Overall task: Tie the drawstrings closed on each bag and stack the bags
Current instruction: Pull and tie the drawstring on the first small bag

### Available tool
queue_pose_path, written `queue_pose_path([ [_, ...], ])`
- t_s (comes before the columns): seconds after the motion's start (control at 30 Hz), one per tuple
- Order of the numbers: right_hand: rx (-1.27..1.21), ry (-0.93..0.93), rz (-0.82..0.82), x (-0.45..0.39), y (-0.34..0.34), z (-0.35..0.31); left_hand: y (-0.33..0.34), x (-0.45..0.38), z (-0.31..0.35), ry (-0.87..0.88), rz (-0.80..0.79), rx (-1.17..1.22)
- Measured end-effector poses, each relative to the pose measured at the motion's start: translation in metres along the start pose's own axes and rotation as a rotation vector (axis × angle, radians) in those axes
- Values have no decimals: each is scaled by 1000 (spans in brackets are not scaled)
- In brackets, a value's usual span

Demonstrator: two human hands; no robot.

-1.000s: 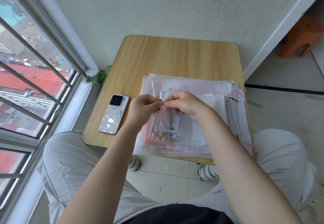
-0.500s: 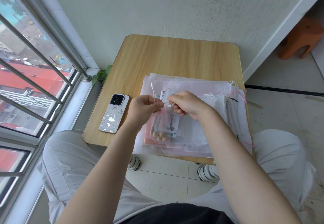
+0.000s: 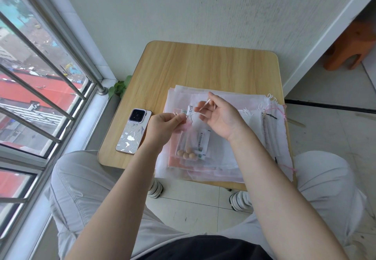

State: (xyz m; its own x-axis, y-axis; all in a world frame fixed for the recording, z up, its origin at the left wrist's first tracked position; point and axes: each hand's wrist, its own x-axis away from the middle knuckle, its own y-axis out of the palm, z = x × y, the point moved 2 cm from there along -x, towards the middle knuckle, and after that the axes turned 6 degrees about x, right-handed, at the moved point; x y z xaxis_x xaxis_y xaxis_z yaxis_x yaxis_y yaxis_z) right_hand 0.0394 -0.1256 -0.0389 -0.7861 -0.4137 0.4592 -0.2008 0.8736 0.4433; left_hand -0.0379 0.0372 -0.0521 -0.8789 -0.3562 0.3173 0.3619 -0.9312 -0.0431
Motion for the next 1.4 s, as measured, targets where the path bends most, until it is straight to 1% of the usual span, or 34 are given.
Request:
queue_pose_path([
  [0.07,48,2,38,-1,-4,0,-2,0,0,-16,8,25],
  [0.17,8,24,64,-3,-11,0,-7,1,-2,-43,83,81],
  [0.23,117,10,89,-2,-12,2,-9,0,-4,-75,108,92],
  [0.3,366,-49,131,0,-10,2,-8,-1,-6,-115,81,106],
  [0.37,670,-105,133,2,-7,-2,-8,-2,-6,-139,57,138],
  [0.47,1113,-121,42,6,-1,-9,-11,-3,-4,-138,79,153],
  [0.53,1305,-119,-27,9,5,-10,-12,-3,-3,-138,94,147],
  [0.6,1414,-142,-59,10,12,-10,-11,-1,-2,-139,94,136],
  [0.7,1388,-121,-60,10,15,-8,-11,0,2,-131,90,94],
  [0.8,1352,-122,-56,10,17,-6,-15,-2,6,-81,98,16],
  [0.93,1369,-158,-43,11,20,-5,-19,-6,16,-9,110,64],
  [1.0,1383,-164,-37,10,21,-4,-22,-12,20,25,189,98],
  [1.03,1388,-169,-32,10,22,-4,-24,-16,20,41,252,63],
  [1.07,1388,-173,-24,9,22,-4,-27,-18,20,57,326,-42],
  [1.1,1386,-177,-21,9,22,-5,-30,-18,21,92,370,-197],
  [1.13,1383,-180,-20,8,22,-5,-31,-18,25,162,346,-353],
  [1.17,1382,-183,-23,8,22,-5,-29,-17,29,253,249,-485],
  [1.2,1380,-182,-26,8,22,-5,-24,-16,35,328,97,-578],
  [1.23,1379,-183,-29,8,23,-5,-19,-15,40,355,-70,-663],
  [1.27,1378,-186,-32,8,24,-4,-13,-12,43,333,-218,-752],
  [1.3,1378,-194,-38,8,25,-4,-9,-10,45,295,-330,-833],
  [1.33,1377,-200,-42,8,26,-4,-6,-10,45,258,-405,-890],
  [1.4,1393,-215,-49,9,28,-5,-3,-12,45,205,-466,-946],
])
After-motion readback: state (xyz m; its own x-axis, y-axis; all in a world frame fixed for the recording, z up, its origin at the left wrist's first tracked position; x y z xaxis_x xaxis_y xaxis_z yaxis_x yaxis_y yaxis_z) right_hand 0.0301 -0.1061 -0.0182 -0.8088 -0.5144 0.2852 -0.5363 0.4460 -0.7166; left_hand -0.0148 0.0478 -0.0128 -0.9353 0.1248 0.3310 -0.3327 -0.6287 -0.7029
